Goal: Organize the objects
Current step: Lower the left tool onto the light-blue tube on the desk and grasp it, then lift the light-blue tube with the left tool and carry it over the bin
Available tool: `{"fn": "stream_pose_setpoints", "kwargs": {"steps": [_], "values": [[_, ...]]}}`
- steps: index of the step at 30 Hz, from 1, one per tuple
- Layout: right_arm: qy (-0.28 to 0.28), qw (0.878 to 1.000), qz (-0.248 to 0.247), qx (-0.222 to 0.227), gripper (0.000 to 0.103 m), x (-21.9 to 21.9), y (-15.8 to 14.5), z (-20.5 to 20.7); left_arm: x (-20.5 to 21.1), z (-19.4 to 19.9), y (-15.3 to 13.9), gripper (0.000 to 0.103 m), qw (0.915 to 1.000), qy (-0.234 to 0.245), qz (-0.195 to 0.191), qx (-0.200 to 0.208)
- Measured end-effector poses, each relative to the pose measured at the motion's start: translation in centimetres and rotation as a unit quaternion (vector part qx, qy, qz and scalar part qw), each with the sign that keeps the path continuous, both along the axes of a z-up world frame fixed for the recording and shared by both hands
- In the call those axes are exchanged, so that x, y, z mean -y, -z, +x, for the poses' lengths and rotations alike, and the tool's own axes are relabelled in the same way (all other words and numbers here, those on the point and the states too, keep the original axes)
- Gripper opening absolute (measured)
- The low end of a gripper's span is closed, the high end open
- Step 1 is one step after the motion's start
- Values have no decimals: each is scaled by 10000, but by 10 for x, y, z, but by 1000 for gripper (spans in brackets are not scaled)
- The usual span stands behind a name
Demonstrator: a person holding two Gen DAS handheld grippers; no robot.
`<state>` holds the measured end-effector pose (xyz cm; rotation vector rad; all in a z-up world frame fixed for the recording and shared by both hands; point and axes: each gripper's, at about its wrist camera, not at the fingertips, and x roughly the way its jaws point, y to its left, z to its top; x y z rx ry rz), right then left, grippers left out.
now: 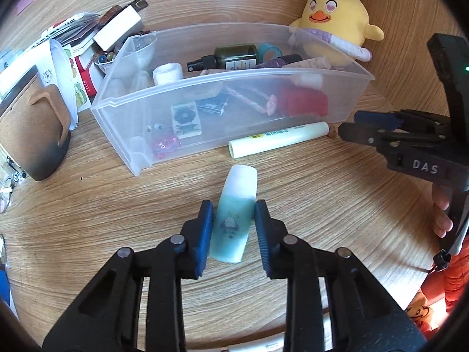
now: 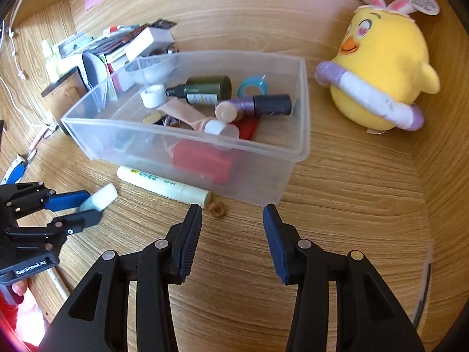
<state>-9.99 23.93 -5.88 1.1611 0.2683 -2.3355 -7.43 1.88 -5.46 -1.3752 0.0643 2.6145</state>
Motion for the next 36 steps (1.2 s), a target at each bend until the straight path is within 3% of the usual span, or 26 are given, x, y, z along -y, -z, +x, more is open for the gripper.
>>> {"fn": "stream_pose_setpoints", "kwargs": {"steps": [6,11,16,27,36], "values": [[-113,9998,148,92,38,14,10,-6,-12,-1,3,29,9995,157,-258,-66],[-329,9994,46,115,22,17,10,-3,-15,-5,3,25,9995,207,-219,-87],[-414,9991,114,48,12,23,11,0,-12,-5,3,25,9998,160,-127,-83],[-351,9993,-148,24,12,12,1,22,3,2,-8,25,9997,-74,58,-232],[-320,9981,-454,-265,12,2,-27,44,11,9,-32,25,9978,-231,274,-550]]}}
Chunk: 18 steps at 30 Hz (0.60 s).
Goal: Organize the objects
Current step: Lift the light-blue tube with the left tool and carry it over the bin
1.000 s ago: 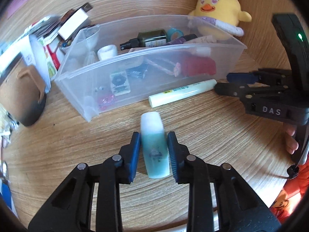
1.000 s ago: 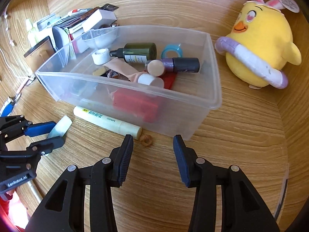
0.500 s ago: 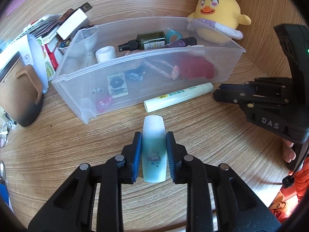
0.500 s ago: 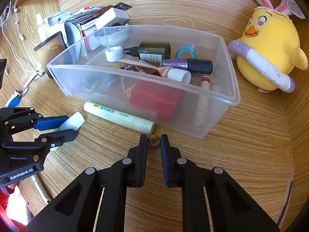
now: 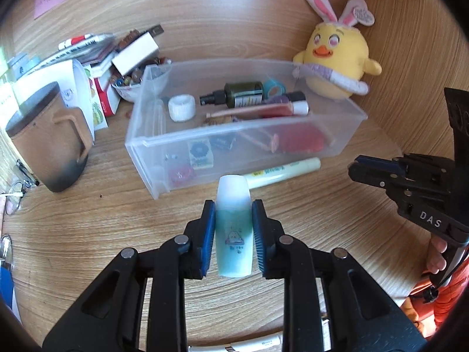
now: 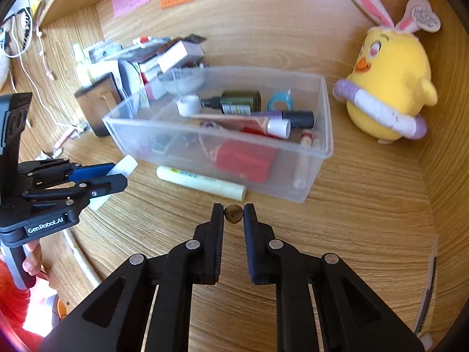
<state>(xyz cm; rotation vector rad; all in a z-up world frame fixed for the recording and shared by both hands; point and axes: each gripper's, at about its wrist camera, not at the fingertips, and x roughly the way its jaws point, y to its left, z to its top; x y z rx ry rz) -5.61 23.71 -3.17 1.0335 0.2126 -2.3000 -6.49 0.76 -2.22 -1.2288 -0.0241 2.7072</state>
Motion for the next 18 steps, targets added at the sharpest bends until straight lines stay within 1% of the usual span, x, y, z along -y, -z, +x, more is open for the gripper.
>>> {"fn": "stream_pose_setpoints", "kwargs": {"steps": [8,14,18], "values": [[-1,9986,-342,-414,12,-2,-34,8,5,3,-28,25,9991,-109,214,-349],[54,9969,-535,-582,12,1,-49,1,6,-4,-49,25,9974,-119,344,-623],[89,9957,-618,-683,12,4,-57,-5,3,-13,-57,25,9968,-66,399,-688]]}}
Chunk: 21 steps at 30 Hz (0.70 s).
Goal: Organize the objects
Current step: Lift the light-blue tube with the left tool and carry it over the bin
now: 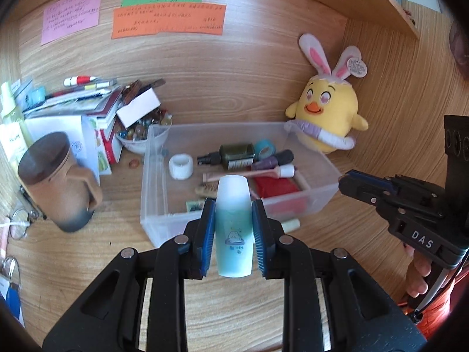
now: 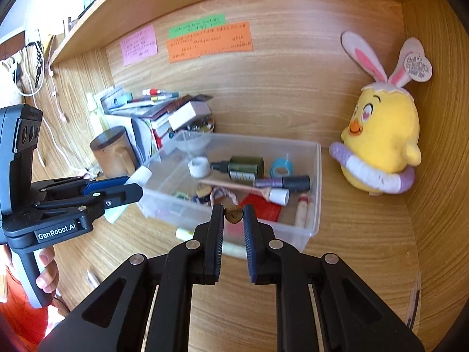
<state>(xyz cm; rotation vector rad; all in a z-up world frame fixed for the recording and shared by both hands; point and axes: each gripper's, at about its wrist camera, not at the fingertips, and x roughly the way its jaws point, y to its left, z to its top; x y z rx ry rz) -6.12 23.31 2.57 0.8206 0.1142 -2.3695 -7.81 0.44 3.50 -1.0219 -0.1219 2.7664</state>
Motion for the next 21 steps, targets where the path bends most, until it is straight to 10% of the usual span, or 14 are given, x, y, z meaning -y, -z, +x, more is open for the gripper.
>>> {"fn": "stream_pose_setpoints", "kwargs": {"steps": [21], "values": [[383,9987,125,322,12,27,23,-64,6,-68,10,25,9986,-158,255,437]]}}
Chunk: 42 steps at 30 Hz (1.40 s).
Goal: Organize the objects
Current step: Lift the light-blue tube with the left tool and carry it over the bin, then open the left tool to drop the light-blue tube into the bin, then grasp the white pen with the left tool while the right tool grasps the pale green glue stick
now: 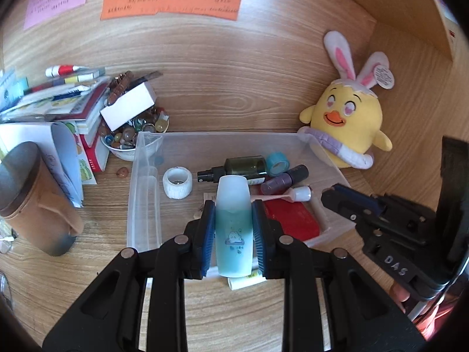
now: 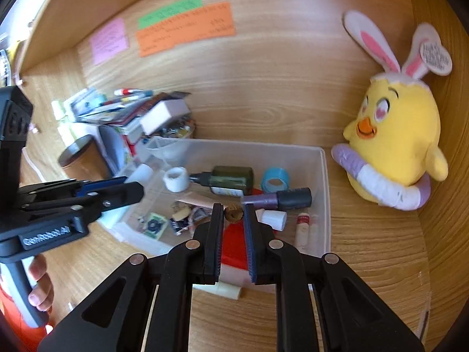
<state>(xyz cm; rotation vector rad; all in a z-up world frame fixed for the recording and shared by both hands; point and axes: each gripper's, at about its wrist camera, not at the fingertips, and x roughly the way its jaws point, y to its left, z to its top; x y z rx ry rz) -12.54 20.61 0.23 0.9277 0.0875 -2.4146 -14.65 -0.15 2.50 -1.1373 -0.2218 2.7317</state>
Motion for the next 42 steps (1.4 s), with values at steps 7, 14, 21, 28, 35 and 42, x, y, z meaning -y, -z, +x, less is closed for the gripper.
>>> {"fn": "stream_pose_setpoints", "kwargs": {"steps": [7,14,21,28,35,42], "values": [[189,9994,-8,296,12,-4,18,-18,-1,-23,14,25,9997,-65,-2,227],[90,9994,14,348,13,-1,24,-20,-10,-28,22,25,9995,-5,-84,290],[-77,9986,27,516,21,1,26,-19,-13,-16,15,37,9996,85,-184,195],[-300,9992,-72,254,48,-7,6,3,-6,14,-8,59,9993,104,-308,-169],[-590,9982,130,34,63,-18,-1,33,13,55,-19,71,9981,-6,-479,-396],[-717,9951,569,361,63,-20,32,41,23,92,7,71,9983,33,-584,47]]}}
